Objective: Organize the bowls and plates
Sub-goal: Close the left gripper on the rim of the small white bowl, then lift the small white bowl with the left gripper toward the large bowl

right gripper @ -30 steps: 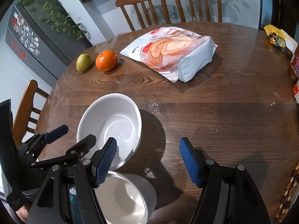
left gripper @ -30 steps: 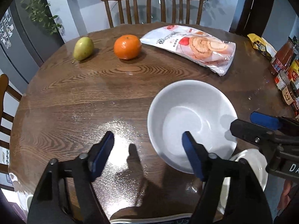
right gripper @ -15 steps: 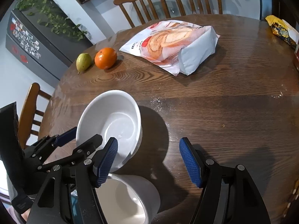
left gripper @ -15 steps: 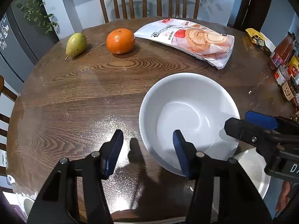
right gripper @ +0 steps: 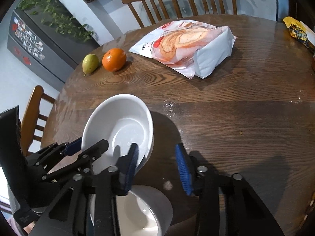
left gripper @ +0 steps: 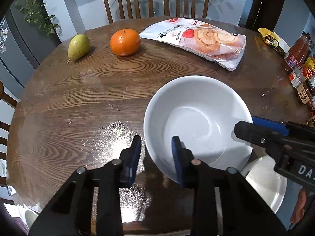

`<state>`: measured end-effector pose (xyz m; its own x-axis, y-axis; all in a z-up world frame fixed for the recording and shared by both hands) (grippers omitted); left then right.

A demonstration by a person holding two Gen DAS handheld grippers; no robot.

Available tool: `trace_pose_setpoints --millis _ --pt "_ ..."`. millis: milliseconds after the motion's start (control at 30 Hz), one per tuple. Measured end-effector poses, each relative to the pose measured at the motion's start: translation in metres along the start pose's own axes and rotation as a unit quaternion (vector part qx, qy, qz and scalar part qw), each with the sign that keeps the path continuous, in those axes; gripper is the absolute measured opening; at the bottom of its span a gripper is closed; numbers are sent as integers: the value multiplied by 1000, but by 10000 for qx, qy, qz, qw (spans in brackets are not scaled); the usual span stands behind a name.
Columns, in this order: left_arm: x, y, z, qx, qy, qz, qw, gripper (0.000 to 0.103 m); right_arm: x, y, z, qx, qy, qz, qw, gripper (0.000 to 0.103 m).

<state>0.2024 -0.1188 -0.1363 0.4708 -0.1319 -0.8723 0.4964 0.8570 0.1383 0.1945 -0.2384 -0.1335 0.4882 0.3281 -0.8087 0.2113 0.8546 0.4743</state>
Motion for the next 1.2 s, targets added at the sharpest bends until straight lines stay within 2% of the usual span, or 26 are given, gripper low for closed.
trace_pose_setpoints --millis 167,333,467,1200 --pt "0 -3 0 45 1 -48 10000 20 0 3 0 -34 -6 57 10000 27" --pt "1 -3 1 19 9 -61 10000 20 1 6 -1 -63 -12 50 10000 24" --pt "1 -3 1 9 -12 -67 10000 18 1 10 -3 -88 -1 84 9999 17" --pt "2 -2 2 24 -27 -37 10000 18 0 20 -5 -151 -47 113 9998 16"
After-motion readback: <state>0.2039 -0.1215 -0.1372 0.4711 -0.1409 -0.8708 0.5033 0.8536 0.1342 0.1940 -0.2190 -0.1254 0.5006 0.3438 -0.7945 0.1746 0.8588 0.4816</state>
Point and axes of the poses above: each gripper's, at about its wrist camera, not at the fingertips, and x roughly the way its jaws point, y to its left, z to its top, the point moved 8 cm from there along x, roughly the way its jaws point, and after that the axes turned 14 degrees about x, right-handed, at the moved point
